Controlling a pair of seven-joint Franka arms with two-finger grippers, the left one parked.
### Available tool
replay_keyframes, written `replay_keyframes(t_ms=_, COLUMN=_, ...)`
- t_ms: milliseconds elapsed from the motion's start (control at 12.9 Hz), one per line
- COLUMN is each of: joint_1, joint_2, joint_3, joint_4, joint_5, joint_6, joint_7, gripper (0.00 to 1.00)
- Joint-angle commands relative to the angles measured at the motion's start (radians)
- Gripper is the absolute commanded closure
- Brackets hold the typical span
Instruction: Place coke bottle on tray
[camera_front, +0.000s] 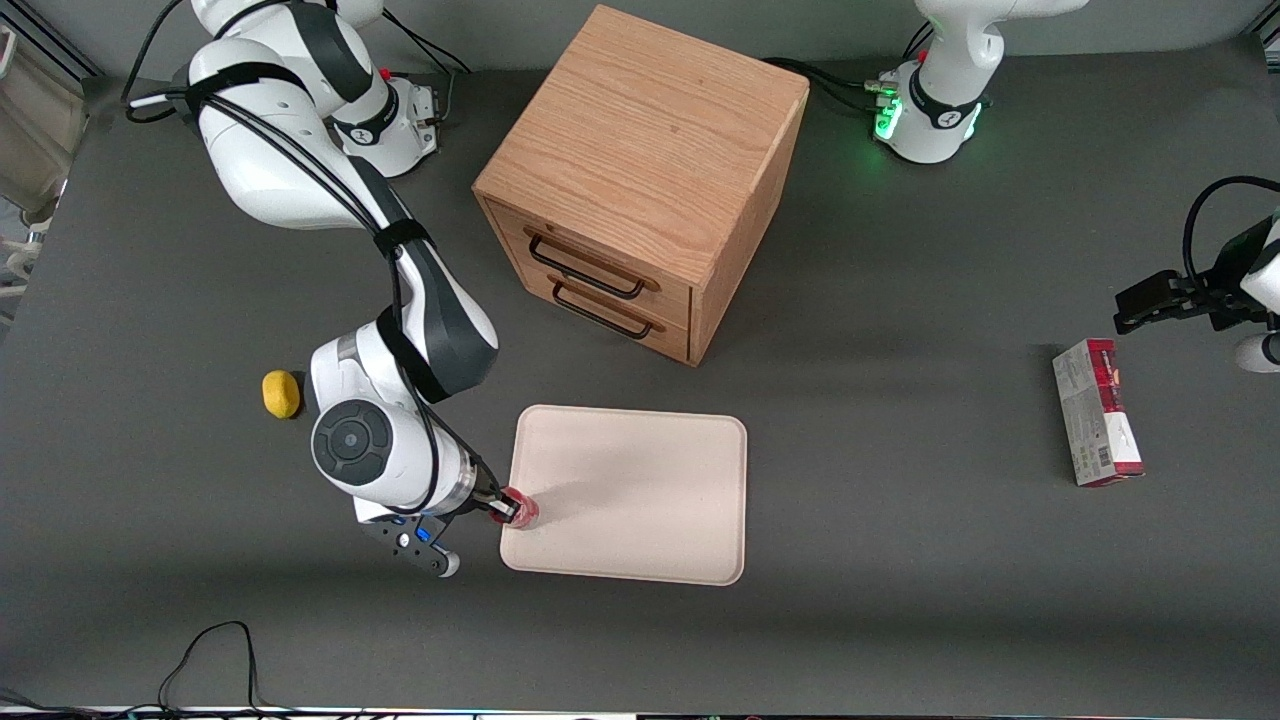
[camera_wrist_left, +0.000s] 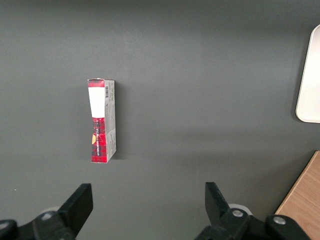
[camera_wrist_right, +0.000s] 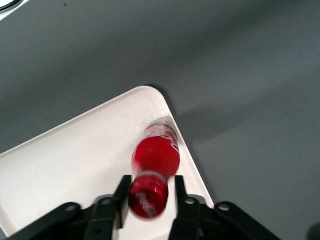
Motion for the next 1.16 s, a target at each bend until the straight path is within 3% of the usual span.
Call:
replay_keyframes(t_ms=0, joint_1=0.013, joint_2=0.012, joint_3=0.002, joint_4=0.037, joint_5=-0.039, joint_6=-0.002, joint_7=0.029, gripper=0.00)
replay_keyframes(t_ms=310, joint_1=0.013, joint_2=0.000, joint_3=0.002, joint_4=0.035, joint_5=-0.042, joint_6=-0.020, joint_7=0.028, gripper=0.00)
replay_keyframes(t_ms=543, joint_1=0.003, joint_2=-0.053, joint_3=0.005, joint_4=0.024, joint_5=-0.038, joint_6=-0.155, joint_7=-0.029, gripper=0.00)
replay_keyframes(t_ms=698, joint_1=-0.019, joint_2=-0.179, joint_3=0.000, joint_4=-0.119, joint_5=-0.024, joint_6=-0.217, joint_7=-0.171, gripper=0.00)
replay_keyframes(t_ms=853, joint_1=-0.085, joint_2=-0.366, joint_3=-0.002, joint_4=-0.349, joint_5=0.036, joint_6=-0.183, joint_7=-0.298, gripper=0.00)
replay_keyframes(t_ms=1085, joint_1=-0.180, joint_2=-0.634, joint_3=-0.003, joint_4=-0.679, joint_5=0.051, joint_6=-0.137, joint_7=-0.548, gripper=0.00)
